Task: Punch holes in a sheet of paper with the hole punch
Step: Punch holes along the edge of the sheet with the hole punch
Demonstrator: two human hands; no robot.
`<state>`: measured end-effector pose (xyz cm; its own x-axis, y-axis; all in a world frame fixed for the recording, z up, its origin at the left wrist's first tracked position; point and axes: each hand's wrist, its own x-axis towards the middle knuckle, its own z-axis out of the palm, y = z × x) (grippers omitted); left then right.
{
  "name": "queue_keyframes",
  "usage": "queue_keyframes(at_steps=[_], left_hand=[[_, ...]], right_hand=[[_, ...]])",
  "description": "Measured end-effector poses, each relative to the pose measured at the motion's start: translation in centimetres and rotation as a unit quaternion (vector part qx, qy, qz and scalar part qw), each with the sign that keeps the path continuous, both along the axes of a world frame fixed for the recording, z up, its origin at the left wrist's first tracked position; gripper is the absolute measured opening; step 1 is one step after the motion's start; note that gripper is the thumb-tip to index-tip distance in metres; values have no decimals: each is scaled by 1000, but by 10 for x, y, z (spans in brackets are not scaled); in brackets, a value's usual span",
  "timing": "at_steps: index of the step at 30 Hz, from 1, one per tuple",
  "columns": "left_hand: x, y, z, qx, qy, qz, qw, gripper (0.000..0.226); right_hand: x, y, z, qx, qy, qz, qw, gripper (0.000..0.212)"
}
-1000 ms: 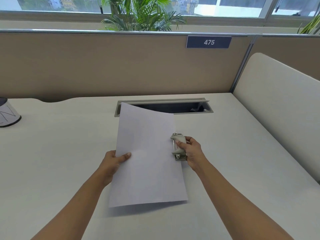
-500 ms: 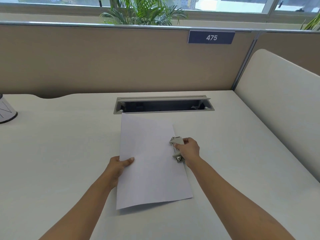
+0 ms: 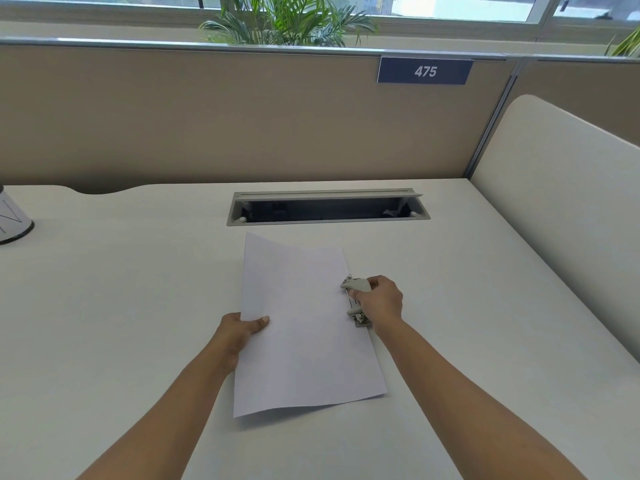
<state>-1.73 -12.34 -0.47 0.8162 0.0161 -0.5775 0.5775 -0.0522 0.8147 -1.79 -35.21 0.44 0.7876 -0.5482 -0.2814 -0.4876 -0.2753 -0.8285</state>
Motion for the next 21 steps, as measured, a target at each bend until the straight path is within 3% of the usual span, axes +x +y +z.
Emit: queue_keyframes(at_steps=[14,17,19,21], left_hand=[[0,-3,2,5,2,4,1000,38],[-1,-3,3,6,4,2,1000,41],[-1,-2,3,6,5,1,1000,40],[-1,-2,3,5,7,-1,1000,38]], right_hand=[[-6,-2,-3,-58,-21,30,998,21],[-10,1,1,-69,-22,37,997,31],[-16,6,0,-164,-42,75,983,42],[-23,14,-3,-265,-116,139,947,40]])
